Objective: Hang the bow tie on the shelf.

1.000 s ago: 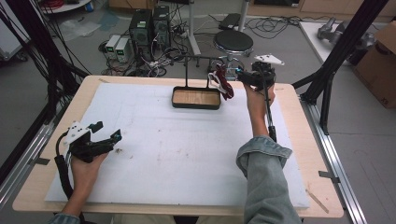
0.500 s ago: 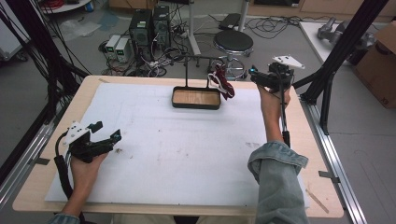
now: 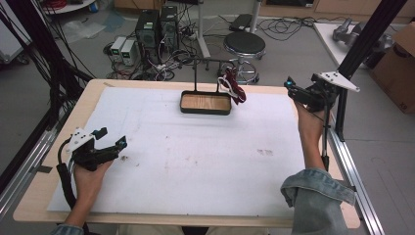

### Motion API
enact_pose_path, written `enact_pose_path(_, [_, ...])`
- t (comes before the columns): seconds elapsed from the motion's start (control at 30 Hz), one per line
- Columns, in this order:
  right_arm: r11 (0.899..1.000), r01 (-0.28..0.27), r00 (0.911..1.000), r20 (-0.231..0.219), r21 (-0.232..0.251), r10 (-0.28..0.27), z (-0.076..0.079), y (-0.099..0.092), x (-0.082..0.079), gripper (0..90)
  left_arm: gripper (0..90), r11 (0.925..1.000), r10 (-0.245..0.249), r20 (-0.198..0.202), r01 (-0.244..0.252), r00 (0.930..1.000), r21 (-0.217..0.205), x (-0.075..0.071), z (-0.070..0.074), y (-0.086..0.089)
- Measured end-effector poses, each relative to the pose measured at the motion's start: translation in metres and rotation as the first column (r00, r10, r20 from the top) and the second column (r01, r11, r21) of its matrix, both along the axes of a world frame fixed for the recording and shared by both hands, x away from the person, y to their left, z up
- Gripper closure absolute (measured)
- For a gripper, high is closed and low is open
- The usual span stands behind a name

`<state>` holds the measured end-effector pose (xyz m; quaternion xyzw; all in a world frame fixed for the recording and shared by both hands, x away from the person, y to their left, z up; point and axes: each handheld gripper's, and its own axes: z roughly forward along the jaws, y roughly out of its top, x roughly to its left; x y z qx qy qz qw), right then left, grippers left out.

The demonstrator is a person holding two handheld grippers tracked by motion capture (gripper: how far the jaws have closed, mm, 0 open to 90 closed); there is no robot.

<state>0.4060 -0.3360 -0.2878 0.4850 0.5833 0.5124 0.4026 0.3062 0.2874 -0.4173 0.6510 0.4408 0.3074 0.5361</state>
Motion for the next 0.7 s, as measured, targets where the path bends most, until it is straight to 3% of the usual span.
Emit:
enact_pose_path(0.1, [1.0,-0.002,0.9997,0.023,0.006,0.002,-0.002,-0.004,-0.009,11.1,17.6,1.0,0.0,-0.001,0.0,1.0,-0.001,0.0,0.0,0.0])
enact_pose_path(0.13, [1.0,-0.002,0.9987,0.051,0.014,0.001,-0.005,-0.009,-0.022,11.1,17.6,1.0,0.001,-0.001,-0.001,1.0,0.002,0.0,0.0,0.0])
enact_pose_path(0.17, [1.0,-0.002,0.9987,0.051,0.014,0.001,-0.005,-0.009,-0.022,11.1,17.6,1.0,0.001,-0.001,-0.001,1.0,0.002,0.0,0.0,0.0])
enact_pose_path(0.37, [0.999,-0.026,0.9924,0.121,0.044,0.02,-0.02,-0.018,-0.062,11.0,17.6,1.0,0.006,-0.001,-0.006,1.0,0.002,0.0,0.0,0.001])
enact_pose_path(0.63, [0.998,-0.045,0.9849,0.169,0.052,0.036,-0.042,-0.021,-0.096,11.0,17.6,0.9999,0.012,-0.001,-0.012,0.9999,0.009,-0.001,0.0,0.002])
enact_pose_path(0.7, [0.997,-0.051,0.9863,0.16,0.058,0.042,-0.05,-0.02,-0.104,11.0,17.6,0.9999,0.014,-0.001,-0.014,0.9999,0.004,-0.001,0.0,0.002])
